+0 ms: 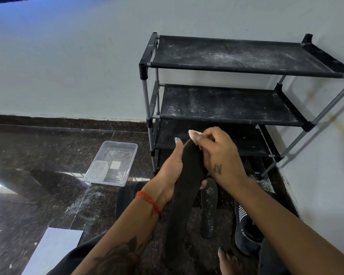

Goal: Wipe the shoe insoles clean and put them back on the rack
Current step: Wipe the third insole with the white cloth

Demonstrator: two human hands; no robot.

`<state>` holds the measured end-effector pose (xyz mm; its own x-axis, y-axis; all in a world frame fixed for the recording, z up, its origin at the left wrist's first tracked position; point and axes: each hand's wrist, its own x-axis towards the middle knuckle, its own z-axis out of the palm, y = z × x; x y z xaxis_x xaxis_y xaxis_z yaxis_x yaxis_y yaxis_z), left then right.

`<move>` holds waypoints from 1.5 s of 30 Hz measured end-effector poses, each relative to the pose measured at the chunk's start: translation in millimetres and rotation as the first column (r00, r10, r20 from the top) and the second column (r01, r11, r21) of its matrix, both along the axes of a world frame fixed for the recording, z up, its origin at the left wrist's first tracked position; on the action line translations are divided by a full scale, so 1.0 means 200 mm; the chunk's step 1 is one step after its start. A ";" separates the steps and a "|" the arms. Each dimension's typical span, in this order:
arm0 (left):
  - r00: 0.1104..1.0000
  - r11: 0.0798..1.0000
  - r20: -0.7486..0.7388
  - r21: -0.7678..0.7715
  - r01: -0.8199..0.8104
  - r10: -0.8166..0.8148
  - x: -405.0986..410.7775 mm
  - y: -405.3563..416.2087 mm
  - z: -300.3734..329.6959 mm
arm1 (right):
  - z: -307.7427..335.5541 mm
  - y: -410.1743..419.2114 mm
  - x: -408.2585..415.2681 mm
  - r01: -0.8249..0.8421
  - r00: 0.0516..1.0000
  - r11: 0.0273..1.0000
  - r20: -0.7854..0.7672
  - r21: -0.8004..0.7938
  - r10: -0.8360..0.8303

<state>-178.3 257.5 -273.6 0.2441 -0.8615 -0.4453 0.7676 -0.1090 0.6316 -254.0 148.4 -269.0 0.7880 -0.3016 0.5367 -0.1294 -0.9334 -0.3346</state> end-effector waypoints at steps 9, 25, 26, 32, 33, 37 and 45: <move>0.999 1.000 -0.042 0.008 -0.013 0.014 0.01 0.00 -0.01 | 0.00 -0.10 -0.02 0.356 0.930 0.919 -0.165 0.167 -0.330; 0.997 0.999 -0.074 -0.015 0.029 -0.031 0.01 0.02 0.01 | 0.01 -0.01 0.03 -0.033 0.998 0.900 0.063 0.434 0.006; 0.997 1.000 -0.081 -0.012 0.019 -0.020 0.02 0.02 0.01 | 0.02 -0.02 0.02 -0.070 0.998 0.892 0.034 0.448 0.062; 0.988 0.995 -0.128 0.058 -0.077 0.084 0.02 0.01 0.02 | 0.04 -0.15 -0.04 0.166 0.984 0.974 0.039 0.151 -0.174; 0.987 0.995 -0.131 0.056 -0.081 0.088 0.03 0.01 0.02 | 0.04 -0.15 -0.04 0.204 0.967 0.966 0.121 0.160 -0.225; 0.993 1.000 -0.117 0.008 -0.018 0.019 0.02 0.01 0.02 | 0.04 -0.09 0.01 0.170 0.970 0.954 0.130 0.246 -0.206; 0.992 0.997 -0.107 -0.054 0.056 -0.062 0.02 0.02 0.01 | 0.04 -0.03 0.02 -0.081 0.993 0.921 0.107 0.382 0.043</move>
<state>-174.9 261.5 -272.0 0.1447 -0.8951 -0.4218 0.8252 -0.1261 0.5506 -250.4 143.4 -260.2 0.7631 -0.4519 0.4620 -0.0256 -0.7354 -0.6772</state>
